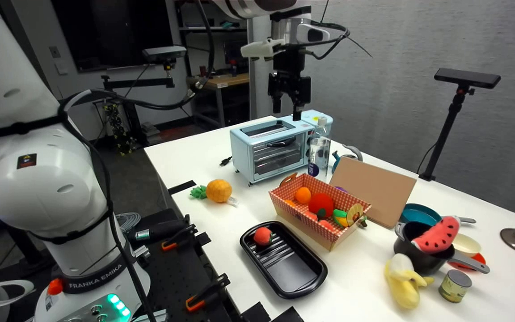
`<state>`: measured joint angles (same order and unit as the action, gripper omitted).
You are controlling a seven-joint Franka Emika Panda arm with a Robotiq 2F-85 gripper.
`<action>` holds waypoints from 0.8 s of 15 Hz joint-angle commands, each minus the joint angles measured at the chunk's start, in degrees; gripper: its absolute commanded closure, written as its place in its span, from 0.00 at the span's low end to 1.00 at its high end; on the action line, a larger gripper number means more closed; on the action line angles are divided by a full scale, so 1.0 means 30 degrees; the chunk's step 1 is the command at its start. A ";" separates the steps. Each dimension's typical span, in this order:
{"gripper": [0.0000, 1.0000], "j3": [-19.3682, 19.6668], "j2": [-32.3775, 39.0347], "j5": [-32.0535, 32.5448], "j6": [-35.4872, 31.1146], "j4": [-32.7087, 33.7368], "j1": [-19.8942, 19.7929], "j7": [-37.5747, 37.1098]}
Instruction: Pick up the corn plush toy from the basket and put it on the table.
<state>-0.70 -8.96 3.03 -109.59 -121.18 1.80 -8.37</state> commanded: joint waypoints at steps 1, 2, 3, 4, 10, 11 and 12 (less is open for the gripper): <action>0.00 0.0377 -0.0596 0.0125 -0.0917 -0.0979 -0.0584 0.0450; 0.00 0.0568 -0.0292 0.0175 -0.1091 -0.0799 -0.0748 0.0641; 0.00 0.0804 0.0214 0.0119 -0.1083 -0.0337 -0.0935 0.1040; 0.00 0.0977 0.0635 0.0237 -0.1252 0.0030 -0.1109 0.1248; 0.00 0.0836 0.3171 0.0496 -0.3063 0.0294 -0.1099 0.0854; 0.00 0.0710 0.3659 0.0623 -0.3298 0.0303 -0.1021 0.0682; 0.00 0.0599 0.4189 0.0770 -0.3526 0.0326 -0.0941 0.0541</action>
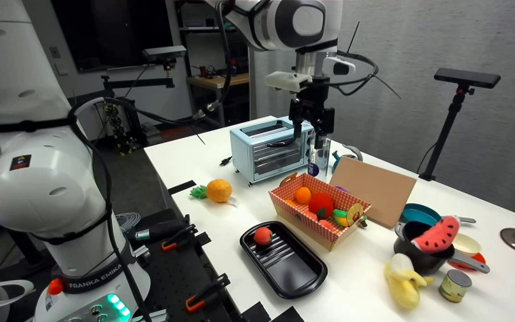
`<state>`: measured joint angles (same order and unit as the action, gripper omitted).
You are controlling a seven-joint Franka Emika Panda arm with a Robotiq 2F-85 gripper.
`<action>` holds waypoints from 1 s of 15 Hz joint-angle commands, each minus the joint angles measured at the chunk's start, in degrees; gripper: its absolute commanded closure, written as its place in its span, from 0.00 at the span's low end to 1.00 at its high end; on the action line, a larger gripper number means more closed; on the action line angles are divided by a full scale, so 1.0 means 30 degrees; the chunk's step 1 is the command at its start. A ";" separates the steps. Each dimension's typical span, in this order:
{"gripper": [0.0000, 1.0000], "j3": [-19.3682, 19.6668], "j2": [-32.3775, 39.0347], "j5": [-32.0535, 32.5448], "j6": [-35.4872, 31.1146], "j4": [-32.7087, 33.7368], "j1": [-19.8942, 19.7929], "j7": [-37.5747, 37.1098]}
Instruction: Pick up the corn plush toy from the basket and put it on the table.
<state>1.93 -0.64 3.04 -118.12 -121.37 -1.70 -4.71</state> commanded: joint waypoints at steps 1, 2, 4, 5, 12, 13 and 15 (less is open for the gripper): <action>0.00 -0.0347 0.1880 0.0812 -0.0831 0.0447 0.0291 -0.0655; 0.00 -0.0391 0.2424 0.0867 -0.1007 0.0562 0.0337 -0.0595; 0.00 -0.0353 0.3546 0.0990 -0.1207 0.1017 0.0348 -0.0417; 0.00 -0.0283 0.4094 0.1012 -0.1348 0.1319 0.0314 -0.0274; 0.00 0.0513 0.7678 0.1164 -0.1338 0.4817 -0.0139 0.0889; 0.00 0.0646 0.8277 0.1147 -0.1297 0.5476 -0.0229 0.1085; 0.00 0.0856 0.9376 0.1136 -0.1279 0.6653 -0.0349 0.1317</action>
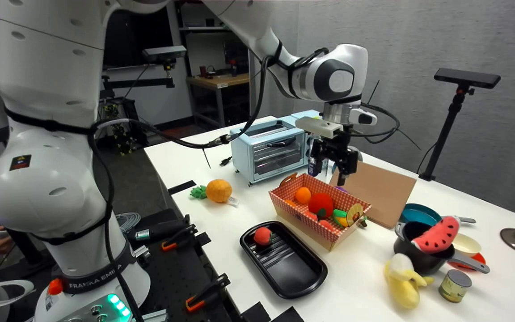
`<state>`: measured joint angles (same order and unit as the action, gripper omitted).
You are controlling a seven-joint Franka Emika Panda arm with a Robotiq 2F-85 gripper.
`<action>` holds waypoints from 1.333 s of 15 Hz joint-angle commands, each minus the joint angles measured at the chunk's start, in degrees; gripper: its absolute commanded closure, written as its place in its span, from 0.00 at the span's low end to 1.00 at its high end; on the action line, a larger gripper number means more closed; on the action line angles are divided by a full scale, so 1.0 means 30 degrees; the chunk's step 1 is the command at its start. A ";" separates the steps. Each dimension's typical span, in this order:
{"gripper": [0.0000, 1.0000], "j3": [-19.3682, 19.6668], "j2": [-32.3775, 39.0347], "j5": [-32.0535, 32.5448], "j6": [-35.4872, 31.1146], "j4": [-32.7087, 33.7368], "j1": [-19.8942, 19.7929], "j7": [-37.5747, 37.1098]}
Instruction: Pick up the corn plush toy from the basket and put it on the table.
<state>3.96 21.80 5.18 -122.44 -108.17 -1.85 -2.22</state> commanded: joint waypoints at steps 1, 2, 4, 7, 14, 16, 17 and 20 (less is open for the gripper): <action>0.00 0.0260 0.2407 0.0396 0.0187 0.2782 -0.0339 0.0488; 0.00 0.0324 0.2933 0.0360 0.0203 0.3257 -0.0368 0.0446; 0.00 0.0404 0.3874 0.0358 0.0307 0.4055 -0.0276 0.0188; 0.00 0.0322 0.4963 0.0333 0.0349 0.4888 0.0005 -0.0119; 0.00 0.0096 0.5342 0.0635 0.0331 0.5029 0.1397 -0.0646; 0.00 0.0087 0.5669 0.0457 0.0204 0.5194 0.1390 -0.0558; 0.00 0.0092 0.5807 0.0353 0.0168 0.5235 0.1311 -0.0510; 0.00 0.0218 0.6234 0.0082 -0.0031 0.5215 0.0839 -0.0418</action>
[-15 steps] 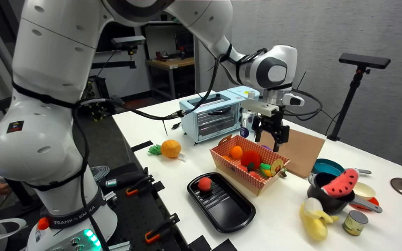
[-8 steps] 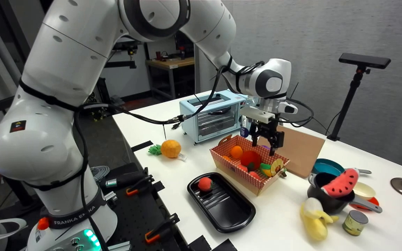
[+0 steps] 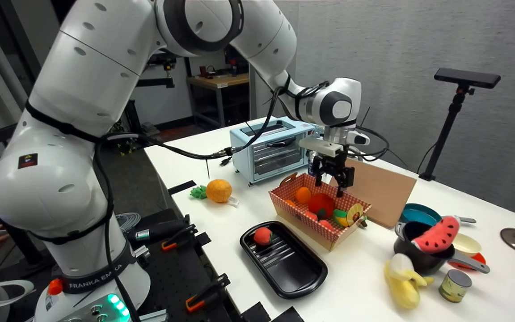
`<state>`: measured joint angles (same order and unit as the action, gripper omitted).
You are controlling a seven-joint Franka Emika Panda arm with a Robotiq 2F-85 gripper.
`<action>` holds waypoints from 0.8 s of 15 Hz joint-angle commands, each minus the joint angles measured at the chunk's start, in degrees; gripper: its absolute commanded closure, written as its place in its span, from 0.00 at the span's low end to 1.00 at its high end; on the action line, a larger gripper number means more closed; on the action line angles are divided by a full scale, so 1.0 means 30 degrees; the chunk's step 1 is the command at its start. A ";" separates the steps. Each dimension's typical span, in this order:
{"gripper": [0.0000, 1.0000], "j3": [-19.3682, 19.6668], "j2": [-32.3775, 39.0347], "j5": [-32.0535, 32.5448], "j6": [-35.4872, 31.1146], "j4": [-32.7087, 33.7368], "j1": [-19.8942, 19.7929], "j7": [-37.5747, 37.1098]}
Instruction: Pick up the corn plush toy from the basket and put it on the table.
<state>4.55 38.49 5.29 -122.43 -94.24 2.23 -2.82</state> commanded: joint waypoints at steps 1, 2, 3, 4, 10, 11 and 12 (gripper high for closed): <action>0.00 0.0052 0.0778 -0.0048 -0.0115 0.0505 -0.0670 -0.0224; 0.00 0.0117 0.0865 -0.0121 -0.0200 0.0442 -0.0856 -0.0226; 0.00 0.0138 0.0979 -0.0212 -0.0183 0.0455 -0.1039 -0.0205; 0.00 0.0189 0.1076 -0.0249 -0.0261 0.0416 -0.1190 -0.0256; 0.00 0.0439 0.1278 -0.0195 -0.0259 0.0377 -0.1666 -0.0615; 0.00 0.0498 0.1281 -0.0172 -0.0299 0.0394 -0.1669 -0.0773; 0.25 0.0506 0.1280 -0.0269 -0.0313 0.0422 -0.1706 -0.0943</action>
<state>5.81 41.45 5.04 -122.62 -94.17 -2.40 -3.83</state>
